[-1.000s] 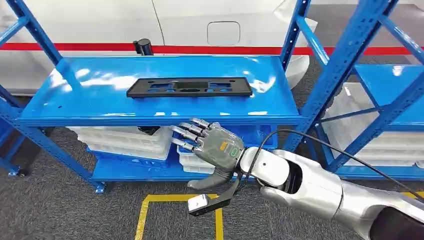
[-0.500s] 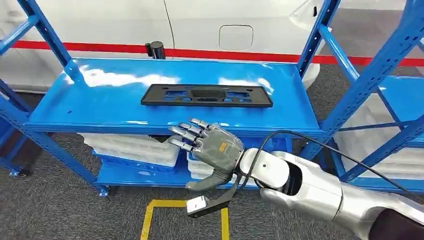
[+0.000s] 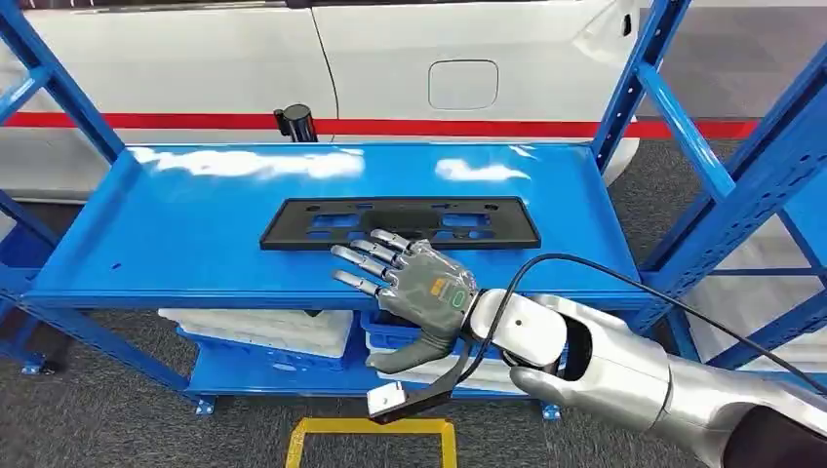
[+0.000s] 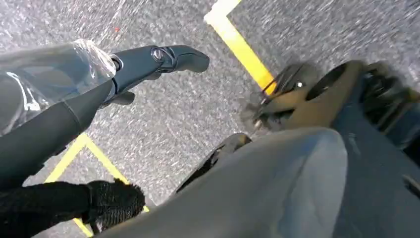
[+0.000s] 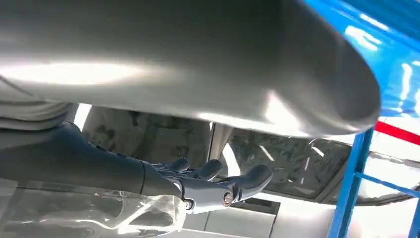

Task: Take the parts from the cabinet and place them on the table.

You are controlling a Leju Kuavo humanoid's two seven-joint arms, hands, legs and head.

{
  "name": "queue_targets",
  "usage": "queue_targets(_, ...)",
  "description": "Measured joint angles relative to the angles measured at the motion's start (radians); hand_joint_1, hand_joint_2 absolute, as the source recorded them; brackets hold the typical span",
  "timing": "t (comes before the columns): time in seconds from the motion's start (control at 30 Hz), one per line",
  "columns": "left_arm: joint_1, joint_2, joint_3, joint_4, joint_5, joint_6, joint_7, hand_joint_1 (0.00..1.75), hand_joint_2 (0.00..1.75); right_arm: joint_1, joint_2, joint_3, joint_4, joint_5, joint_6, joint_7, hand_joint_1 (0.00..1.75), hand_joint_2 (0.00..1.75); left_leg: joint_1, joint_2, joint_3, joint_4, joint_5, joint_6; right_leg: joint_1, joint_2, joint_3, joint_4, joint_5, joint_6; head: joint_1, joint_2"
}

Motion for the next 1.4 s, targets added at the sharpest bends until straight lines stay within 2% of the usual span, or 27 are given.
queue_targets(0.03, 0.0, 0.0, -0.001, 0.0, -0.003, 0.0, 0.0, 0.0, 0.0, 0.0, 0.0, 0.0, 0.0, 0.0, 0.0, 0.0, 0.0, 0.0, -0.001, 0.001, 0.013, -0.063, 0.067, 0.005, 0.001, 0.0, 0.008, 0.0, -0.007, 0.005, 0.0, 0.0)
queue_targets(0.07, 0.0, 0.0, -0.002, 0.001, -0.003, 0.0, 0.0, 0.0, 0.0, 0.001, 0.0, 0.001, 0.0, 0.0, 0.0, 0.0, 0.0, 0.0, -0.011, 0.003, 0.013, -0.06, 0.027, 0.016, 0.003, 0.002, 0.009, 0.001, -0.011, 0.011, 0.0, 0.0)
queue_targets(0.13, 0.001, 0.0, -0.003, 0.001, -0.006, 0.0, 0.0, 0.0, 0.0, 0.003, 0.0, -0.001, 0.0, -0.001, -0.001, 0.0, 0.0, 0.0, -0.011, 0.001, 0.02, -0.06, 0.053, 0.031, 0.001, 0.002, 0.008, 0.001, -0.02, 0.023, 0.001, 0.0)
queue_targets(0.2, 0.001, -0.001, -0.005, 0.001, -0.007, -0.001, 0.0, 0.0, 0.0, 0.002, 0.0, -0.004, -0.001, -0.002, -0.002, 0.0, 0.0, 0.0, -0.001, 0.003, 0.028, -0.071, 0.061, 0.044, 0.002, 0.001, 0.008, 0.003, -0.029, 0.033, 0.0, 0.0)
queue_targets(0.23, 0.001, -0.001, -0.006, 0.001, -0.009, -0.001, 0.0, 0.0, 0.0, 0.001, 0.0, -0.008, -0.002, -0.002, -0.002, 0.0, 0.0, 0.0, -0.002, 0.004, 0.033, -0.074, 0.059, 0.048, 0.001, -0.004, -0.002, 0.035, -0.049, 0.039, 0.004, 0.0)
queue_targets(0.33, 0.001, -0.001, -0.007, 0.001, -0.009, -0.001, 0.0, 0.0, 0.0, 0.004, -0.002, -0.013, -0.002, -0.002, -0.003, 0.002, 0.0, 0.0, -0.002, 0.005, 0.038, -0.074, 0.051, 0.057, -0.01, -0.004, -0.133, 0.28, -0.151, 0.052, 0.005, 0.0)
queue_targets(0.37, 0.001, -0.001, -0.008, 0.001, -0.009, -0.001, 0.0, 0.0, 0.0, 0.006, -0.002, -0.013, -0.002, -0.002, -0.003, 0.001, 0.0, 0.0, -0.001, 0.005, 0.039, -0.073, 0.048, 0.056, -0.013, -0.005, -0.169, 0.334, -0.158, 0.055, 0.005, 0.0)
queue_targets(0.4, 0.002, -0.001, -0.008, 0.001, -0.009, -0.001, 0.0, 0.0, 0.0, 0.009, -0.002, -0.013, -0.002, -0.002, -0.003, 0.001, 0.0, 0.0, -0.001, 0.005, 0.043, -0.073, 0.045, 0.055, -0.017, -0.006, -0.181, 0.339, -0.144, 0.057, 0.005, 0.0)
queue_targets(0.43, 0.002, -0.001, -0.009, 0.001, -0.009, -0.001, 0.0, 0.0, 0.0, 0.009, -0.002, -0.013, -0.002, -0.003, -0.003, 0.001, 0.0, 0.0, 0.0, 0.004, 0.048, -0.073, 0.04, 0.052, -0.021, -0.008, -0.168, 0.295, -0.109, 0.06, 0.005, 0.0)
queue_targets(0.5, 0.002, -0.001, -0.01, 0.001, -0.012, -0.001, 0.0, 0.0, 0.0, 0.008, -0.002, -0.016, -0.002, -0.01, -0.004, 0.002, 0.0, 0.0, 0.004, 0.002, 0.063, -0.072, 0.03, 0.042, -0.026, -0.012, -0.083, 0.108, -0.002, 0.063, 0.005, 0.0)
queue_targets(0.53, 0.001, 0.0, -0.01, 0.001, -0.013, -0.001, 0.0, 0.0, 0.0, 0.008, -0.002, -0.016, -0.002, -0.014, -0.003, 0.002, 0.0, 0.0, 0.003, 0.002, 0.067, -0.072, 0.025, 0.036, -0.03, -0.016, -0.046, 0.03, 0.026, 0.064, 0.005, 0.0)
queue_targets(0.67, -0.003, 0.001, -0.013, 0.002, -0.019, -0.001, 0.002, 0.0, 0.0, 0.001, -0.002, -0.017, 0.003, -0.038, 0.013, 0.002, 0.0, 0.0, 0.002, 0.001, 0.068, -0.076, 0.015, 0.01, -0.016, -0.008, -0.042, 0.011, 0.012, 0.037, 0.004, 0.0)
queue_targets(0.73, -0.004, 0.001, -0.013, 0.002, -0.022, -0.001, 0.003, 0.0, 0.0, -0.011, -0.001, -0.018, 0.01, -0.05, 0.023, 0.003, 0.0, 0.0, 0.007, 0.003, 0.059, -0.053, -0.001, 0.0, -0.022, -0.009, -0.037, 0.007, 0.015, 0.023, 0.005, 0.0)
queue_targets(0.8, -0.006, 0.001, -0.014, 0.002, -0.024, -0.001, 0.003, 0.0, 0.0, -0.02, 0.001, -0.019, 0.031, -0.081, 0.027, 0.005, 0.0, 0.0, 0.008, 0.004, -0.007, 0.081, -0.067, -0.006, -0.021, -0.01, -0.035, 0.007, 0.012, 0.014, 0.003, 0.0)
queue_targets(0.83, -0.008, 0.001, -0.015, 0.002, -0.024, -0.001, 0.003, 0.0, 0.0, -0.021, 0.002, -0.018, 0.046, -0.095, 0.027, 0.004, 0.0, 0.0, 0.007, 0.004, -0.061, 0.182, -0.106, -0.008, -0.019, -0.01, -0.035, 0.007, 0.01, 0.011, 0.003, 0.0)
queue_targets(0.87, -0.01, 0.001, -0.015, 0.002, -0.024, -0.001, 0.003, 0.0, 0.0, -0.02, 0.003, -0.017, 0.063, -0.104, 0.026, 0.003, 0.0, 0.0, 0.007, 0.004, -0.103, 0.254, -0.122, -0.008, -0.016, -0.01, -0.035, 0.008, 0.009, 0.01, 0.003, 0.0)
queue_targets(0.9, -0.011, 0.0, -0.015, 0.002, -0.024, -0.001, 0.003, 0.0, 0.0, -0.021, 0.003, -0.017, 0.077, -0.112, 0.024, 0.003, 0.0, 0.0, 0.006, 0.005, -0.121, 0.272, -0.113, -0.006, -0.013, -0.01, -0.033, 0.008, 0.007, 0.008, 0.003, 0.0)
queue_targets(0.97, -0.012, -0.001, -0.016, 0.002, -0.024, -0.002, 0.003, 0.0, 0.0, -0.023, 0.003, -0.017, 0.103, -0.131, 0.024, 0.008, 0.0, 0.0, -0.001, 0.004, -0.082, 0.167, -0.039, 0.007, -0.006, -0.008, -0.026, 0.007, 0.004, 0.005, 0.003, 0.0)
queue_targets(1.03, -0.011, -0.004, -0.017, 0.002, -0.022, -0.002, 0.003, 0.0, 0.0, -0.029, 0.003, -0.019, 0.138, -0.162, 0.021, 0.014, 0.0, 0.0, -0.013, 0.004, 0.004, -0.025, 0.053, 0.037, -0.002, -0.006, -0.016, 0.006, -0.002, 0.006, 0.003, 0.0)
queue_targets(1.07, -0.009, -0.005, -0.018, 0.002, -0.02, -0.002, 0.003, 0.0, 0.0, -0.032, 0.001, -0.021, 0.156, -0.174, 0.016, 0.014, 0.0, 0.0, -0.02, 0.008, 0.021, -0.06, 0.048, 0.049, 0.006, -0.005, -0.016, 0.009, -0.006, 0.011, 0.004, 0.0)
queue_targets(1.17, -0.005, -0.018, -0.019, 0.003, -0.011, -0.001, 0.0, 0.0, 0.0, -0.033, -0.01, -0.024, 0.21, -0.202, 0.014, 0.014, 0.0, 0.0, -0.023, 0.011, 0.022, -0.063, 0.05, 0.046, 0.0, -0.006, -0.018, 0.006, -0.008, 0.021, 0.004, 0.0)
queue_targets(1.2, -0.004, -0.02, -0.019, 0.003, -0.009, 0.0, 0.0, 0.0, 0.0, -0.037, -0.012, -0.026, 0.223, -0.207, 0.014, 0.014, 0.0, 1.75, -0.017, 0.012, 0.026, -0.072, 0.054, 0.049, 0.003, -0.006, -0.016, 0.007, -0.011, 0.026, 0.004, 0.0)
queue_targets(1.23, -0.003, -0.024, -0.019, 0.003, -0.007, 0.001, 0.0, 0.0, 0.0, -0.037, -0.014, -0.028, 0.238, -0.213, 0.014, 0.014, 0.0, 1.75, -0.011, 0.012, 0.034, -0.081, 0.059, 0.05, -0.003, -0.008, -0.018, 0.021, -0.02, 0.031, 0.003, 0.0)
queue_targets(1.27, -0.004, -0.027, -0.019, 0.003, -0.005, 0.002, 0.0, 0.0, 0.0, -0.041, -0.017, -0.028, 0.253, -0.217, 0.014, 0.013, 0.0, 1.75, -0.009, 0.013, 0.038, -0.083, 0.058, 0.055, -0.001, -0.008, -0.036, 0.067, -0.051, 0.037, 0.006, 0.0)
queue_targets(1.33, -0.003, -0.031, -0.019, 0.003, -0.002, 0.002, 0.0, 0.0, 0.0, -0.041, -0.023, -0.028, 0.276, -0.227, 0.015, 0.018, 0.0, 1.75, -0.007, 0.012, 0.039, -0.083, 0.057, 0.057, -0.007, -0.008, -0.111, 0.214, -0.121, 0.048, 0.007, 0.0)
queue_targets(1.37, -0.002, -0.034, -0.019, 0.003, 0.005, 0.005, 0.0, 0.0, 0.0, -0.04, -0.027, -0.027, 0.3, -0.239, 0.018, 0.024, 0.0, 1.75, -0.004, 0.012, 0.037, -0.082, 0.055, 0.057, -0.014, -0.008, -0.167, 0.316, -0.153, 0.055, 0.008, 0.0)
queue_targets(1.4, 0.0, -0.034, -0.019, 0.003, 0.007, 0.006, 0.0, 0.0, 0.0, -0.04, -0.028, -0.027, 0.315, -0.249, 0.021, 0.028, 0.0, 1.75, -0.003, 0.012, 0.038, -0.082, 0.054, 0.055, -0.02, -0.009, -0.184, 0.337, -0.149, 0.06, 0.008, 0.0)
